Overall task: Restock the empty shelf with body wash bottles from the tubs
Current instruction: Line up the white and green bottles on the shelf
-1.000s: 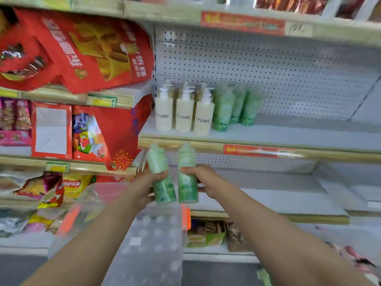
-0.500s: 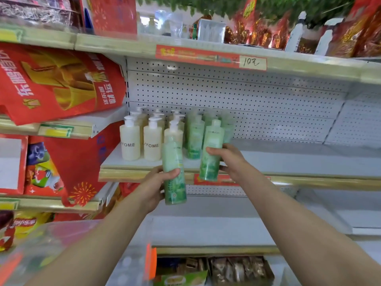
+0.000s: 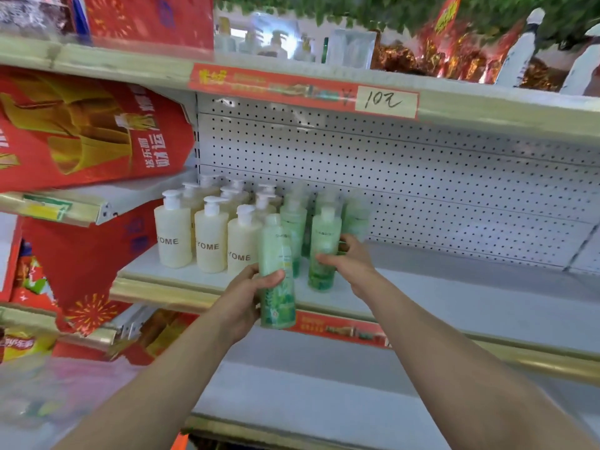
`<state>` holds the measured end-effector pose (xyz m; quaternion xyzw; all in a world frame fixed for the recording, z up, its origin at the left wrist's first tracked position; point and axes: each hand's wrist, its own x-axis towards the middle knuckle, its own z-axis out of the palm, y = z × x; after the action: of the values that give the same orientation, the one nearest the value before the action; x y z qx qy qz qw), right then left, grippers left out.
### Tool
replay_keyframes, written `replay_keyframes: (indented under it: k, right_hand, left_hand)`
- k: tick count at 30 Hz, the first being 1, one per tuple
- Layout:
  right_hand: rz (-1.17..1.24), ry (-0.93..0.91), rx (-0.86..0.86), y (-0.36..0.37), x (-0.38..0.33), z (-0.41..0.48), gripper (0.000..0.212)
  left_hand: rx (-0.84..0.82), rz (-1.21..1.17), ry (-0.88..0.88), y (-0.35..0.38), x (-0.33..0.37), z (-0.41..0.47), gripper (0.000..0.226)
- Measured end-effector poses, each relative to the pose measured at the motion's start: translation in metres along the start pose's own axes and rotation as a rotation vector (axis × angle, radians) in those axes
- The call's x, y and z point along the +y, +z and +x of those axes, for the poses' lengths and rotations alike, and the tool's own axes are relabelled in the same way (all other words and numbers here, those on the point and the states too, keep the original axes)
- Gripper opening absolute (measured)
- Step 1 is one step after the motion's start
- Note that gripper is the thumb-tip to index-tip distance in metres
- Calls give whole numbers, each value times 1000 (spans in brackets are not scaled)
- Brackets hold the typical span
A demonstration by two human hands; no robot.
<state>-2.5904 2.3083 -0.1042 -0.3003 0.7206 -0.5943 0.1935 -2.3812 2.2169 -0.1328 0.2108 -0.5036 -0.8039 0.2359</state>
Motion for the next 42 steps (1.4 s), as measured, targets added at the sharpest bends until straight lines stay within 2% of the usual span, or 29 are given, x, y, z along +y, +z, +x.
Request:
replay_keyframes:
  k: [5,12,17,20,22,25,27,31,35,39,42]
  right_hand:
    - [-12,5,-29,-7,12,22,63]
    - [24,-18,-78,-10,14,28,59]
    - [24,-27,-94,-10,12,26,58]
    - [38,36,-135,-16,10,23,55]
    - [70,41,-46,-23,3,21,52]
    - [173,-25,118,-37,-15,10,34]
    - [224,-64,45,-42,-27,1,29]
    - [229,-36,-213,-45,-42,-18,45]
    - [182,-51,-274,-57,-42,-28,42]
    - [165,-60,-269,-74,-43,-28,45]
    - [131,-82,-245,-80,-48,-25,37]
  left_hand:
    - [-9,-20,23,11,-5,10,67]
    - [-143,26,28,19,2,27,78]
    - [-198,14,18,30,-1,35,74]
    - [-227,-4,2,35,-1,37,66]
    - [-255,0,-7,37,2,36,60]
    - [-295,-1,-30,43,6,33,58]
    - [-306,-15,-49,51,6,30,58]
    - [-359,-26,-67,71,5,24,45]
    - [-391,24,-62,86,5,22,41]
    - [-314,178,22,92,6,26,31]
    - [-122,273,156,93,11,30,20]
